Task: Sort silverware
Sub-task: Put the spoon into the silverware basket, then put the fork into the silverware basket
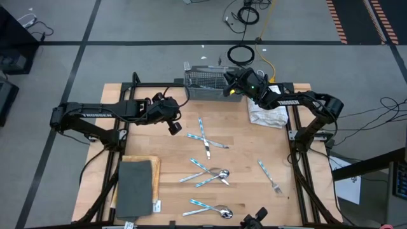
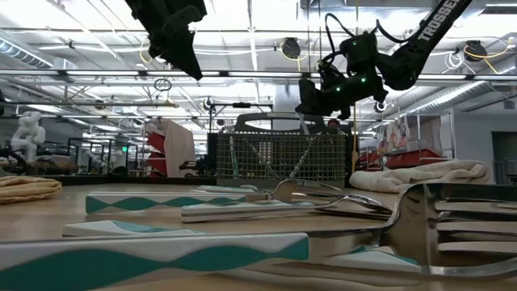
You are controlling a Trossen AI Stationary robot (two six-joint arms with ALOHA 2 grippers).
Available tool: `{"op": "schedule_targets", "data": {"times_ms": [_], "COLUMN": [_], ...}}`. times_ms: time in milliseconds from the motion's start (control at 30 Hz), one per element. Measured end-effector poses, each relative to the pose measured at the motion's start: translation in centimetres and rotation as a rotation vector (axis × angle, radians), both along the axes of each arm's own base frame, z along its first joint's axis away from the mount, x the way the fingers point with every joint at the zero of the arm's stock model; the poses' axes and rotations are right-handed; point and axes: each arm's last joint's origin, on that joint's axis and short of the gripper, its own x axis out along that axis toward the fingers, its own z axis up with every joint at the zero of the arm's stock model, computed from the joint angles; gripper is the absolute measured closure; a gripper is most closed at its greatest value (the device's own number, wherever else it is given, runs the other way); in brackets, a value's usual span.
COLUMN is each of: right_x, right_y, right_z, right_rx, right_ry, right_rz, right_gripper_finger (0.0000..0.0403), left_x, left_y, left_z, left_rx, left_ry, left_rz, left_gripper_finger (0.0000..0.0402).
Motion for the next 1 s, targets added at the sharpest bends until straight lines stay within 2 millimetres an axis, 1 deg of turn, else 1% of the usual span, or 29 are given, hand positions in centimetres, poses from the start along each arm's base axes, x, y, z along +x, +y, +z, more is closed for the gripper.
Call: {"op": "schedule_targets", "data": {"times_ms": [167, 333, 433, 533, 633, 733, 867, 1000], "right_x": [0.0, 0.1, 0.4, 0.6, 0.4, -0.5, -2.3, -4.3], "right_y": [0.0, 0.1, 0.5, 1.3, 2.1, 3.2, 4.4, 5.6], "right_z": [0.0, 0.1, 0.7, 2.1, 4.0, 6.7, 11.0, 16.2], "right_rx": [0.002, -0.005, -0.037, -0.088, -0.145, -0.189, -0.242, -0.352], "right_ry": [0.003, -0.010, -0.058, -0.132, -0.222, -0.366, -0.509, -0.542], "right_rz": [-0.014, -0.006, 0.022, 0.049, 0.067, 0.083, 0.093, 0.081], "right_gripper_finger": [0.0310, 0.0306, 0.0305, 0.0305, 0.0305, 0.0305, 0.0305, 0.0305], "left_x": [0.0, 0.0, 0.0, 0.0, 0.1, 0.2, 0.3, 0.3], "left_y": [0.0, 0.0, 0.0, 0.0, 0.0, 0.0, 0.0, 0.0], "left_z": [0.0, 0.0, 0.0, 0.0, 0.0, 0.2, 0.2, 0.3], "left_rx": [-0.001, -0.001, -0.001, -0.001, 0.000, 0.002, 0.003, 0.004], "left_ry": [0.000, -0.001, -0.001, -0.001, -0.008, -0.027, -0.038, -0.050], "left_rz": [0.000, 0.001, 0.001, 0.001, 0.001, 0.001, 0.001, 0.001], "left_gripper_finger": [0.0393, 0.0393, 0.0393, 0.0393, 0.0393, 0.0393, 0.0393, 0.0393]}}
